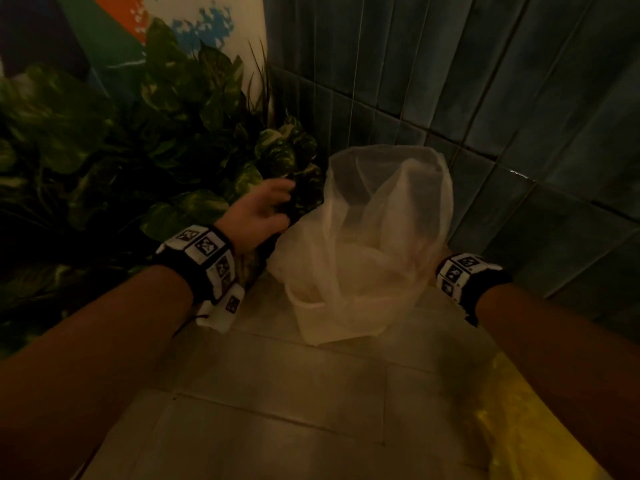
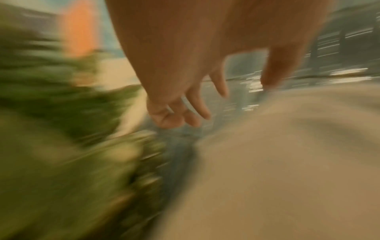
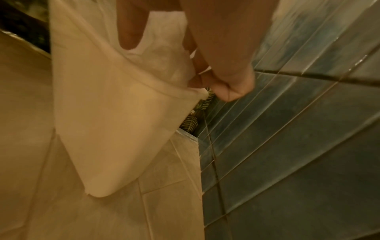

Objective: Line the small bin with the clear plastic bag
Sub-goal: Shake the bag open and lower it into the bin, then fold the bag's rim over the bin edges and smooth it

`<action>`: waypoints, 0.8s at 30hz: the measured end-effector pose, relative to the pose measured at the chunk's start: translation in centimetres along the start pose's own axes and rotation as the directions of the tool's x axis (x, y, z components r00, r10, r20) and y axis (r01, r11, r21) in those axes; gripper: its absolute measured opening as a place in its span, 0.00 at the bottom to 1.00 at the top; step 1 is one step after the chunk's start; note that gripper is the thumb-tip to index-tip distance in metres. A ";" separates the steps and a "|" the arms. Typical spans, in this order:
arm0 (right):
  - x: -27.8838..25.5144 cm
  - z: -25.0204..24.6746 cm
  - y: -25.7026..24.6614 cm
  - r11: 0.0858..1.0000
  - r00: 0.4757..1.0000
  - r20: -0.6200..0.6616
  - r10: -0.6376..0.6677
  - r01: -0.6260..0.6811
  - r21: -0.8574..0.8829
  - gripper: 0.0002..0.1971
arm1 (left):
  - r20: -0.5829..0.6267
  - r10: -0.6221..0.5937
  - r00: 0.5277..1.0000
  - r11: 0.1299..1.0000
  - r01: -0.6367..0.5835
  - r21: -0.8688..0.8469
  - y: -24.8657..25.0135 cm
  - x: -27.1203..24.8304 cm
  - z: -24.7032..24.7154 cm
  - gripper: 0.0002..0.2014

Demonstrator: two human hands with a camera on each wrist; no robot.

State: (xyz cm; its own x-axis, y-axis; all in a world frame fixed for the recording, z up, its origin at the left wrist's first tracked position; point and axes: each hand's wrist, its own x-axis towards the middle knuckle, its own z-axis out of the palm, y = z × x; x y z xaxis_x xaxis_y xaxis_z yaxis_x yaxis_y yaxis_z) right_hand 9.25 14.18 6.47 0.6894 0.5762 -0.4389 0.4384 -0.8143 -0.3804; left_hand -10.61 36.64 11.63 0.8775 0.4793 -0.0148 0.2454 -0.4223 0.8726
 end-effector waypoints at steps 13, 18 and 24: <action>-5.3 -7.1 2.9 0.694 0.977 -0.207 0.052 0.114 0.711 0.23 | 0.170 -0.064 0.983 0.715 -0.074 0.695 1.9 1.1 4.2 0.30; -5.4 -8.2 -0.6 0.633 0.930 -0.367 0.011 0.278 0.722 0.30 | 0.131 0.039 0.991 0.827 -0.105 0.552 1.9 0.3 3.3 0.27; -4.3 -6.4 -1.5 0.941 0.842 -0.535 -0.070 0.233 0.244 0.20 | 0.027 -0.035 0.999 0.867 0.017 0.497 0.5 -0.8 0.5 0.22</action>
State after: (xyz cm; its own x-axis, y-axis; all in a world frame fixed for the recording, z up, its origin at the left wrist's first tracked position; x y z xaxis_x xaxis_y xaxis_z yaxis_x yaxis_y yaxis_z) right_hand 9.32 12.52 14.16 0.8583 0.5046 0.0929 0.4330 -0.6151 -0.6589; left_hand -11.02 35.70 11.81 0.8791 0.4731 -0.0589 0.4330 -0.7406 0.5139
